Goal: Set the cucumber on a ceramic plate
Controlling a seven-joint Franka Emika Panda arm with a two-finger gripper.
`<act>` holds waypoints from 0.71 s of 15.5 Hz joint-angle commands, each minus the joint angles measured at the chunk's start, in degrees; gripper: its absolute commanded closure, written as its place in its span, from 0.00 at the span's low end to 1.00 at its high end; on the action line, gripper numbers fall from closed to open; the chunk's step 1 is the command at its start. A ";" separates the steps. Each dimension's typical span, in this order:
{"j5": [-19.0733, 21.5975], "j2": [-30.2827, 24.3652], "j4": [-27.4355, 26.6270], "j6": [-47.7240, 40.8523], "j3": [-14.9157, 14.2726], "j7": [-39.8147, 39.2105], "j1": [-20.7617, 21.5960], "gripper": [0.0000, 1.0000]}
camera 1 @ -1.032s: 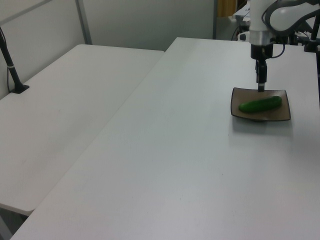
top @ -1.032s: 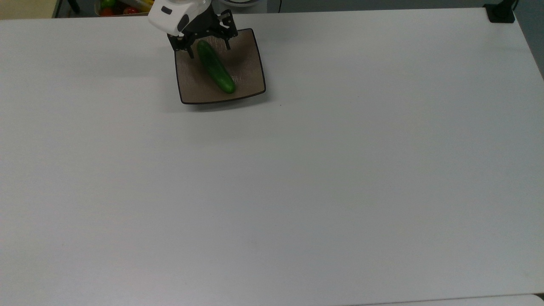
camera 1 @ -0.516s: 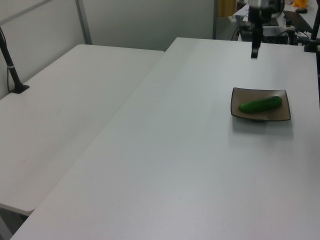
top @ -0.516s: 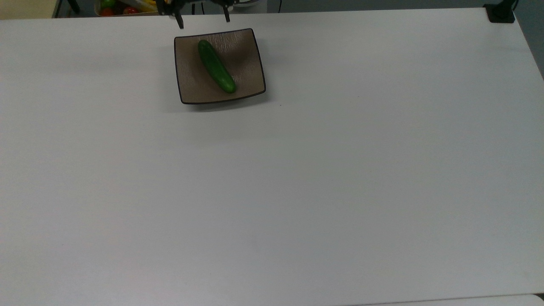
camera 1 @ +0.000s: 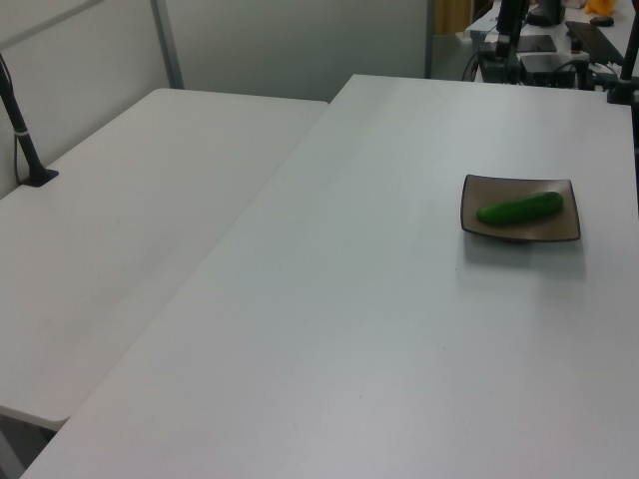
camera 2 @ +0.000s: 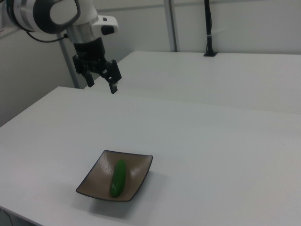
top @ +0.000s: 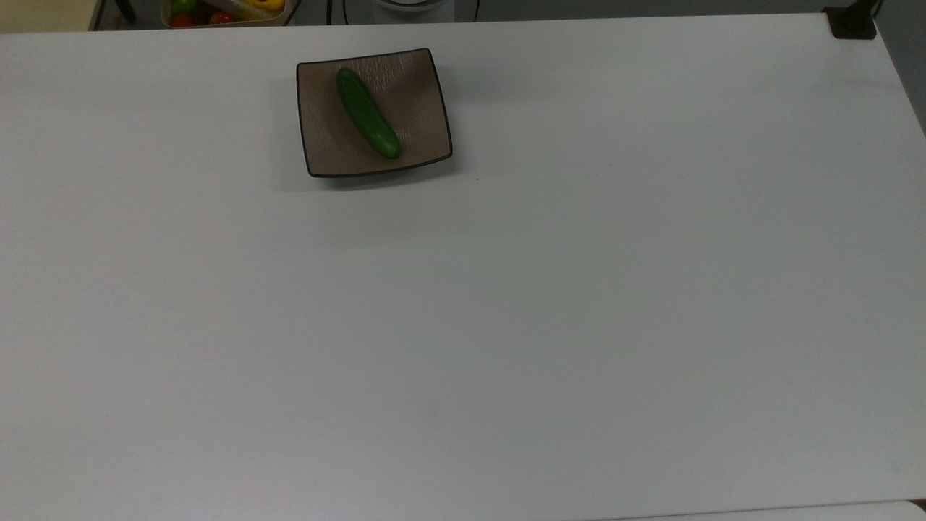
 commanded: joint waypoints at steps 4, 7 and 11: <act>-2.46 4.58 3.81 -1.28 1.44 6.09 1.17 0.00; -3.70 6.07 3.81 2.39 1.44 1.46 1.17 0.00; -3.08 7.75 3.81 8.13 1.36 -3.93 1.08 0.00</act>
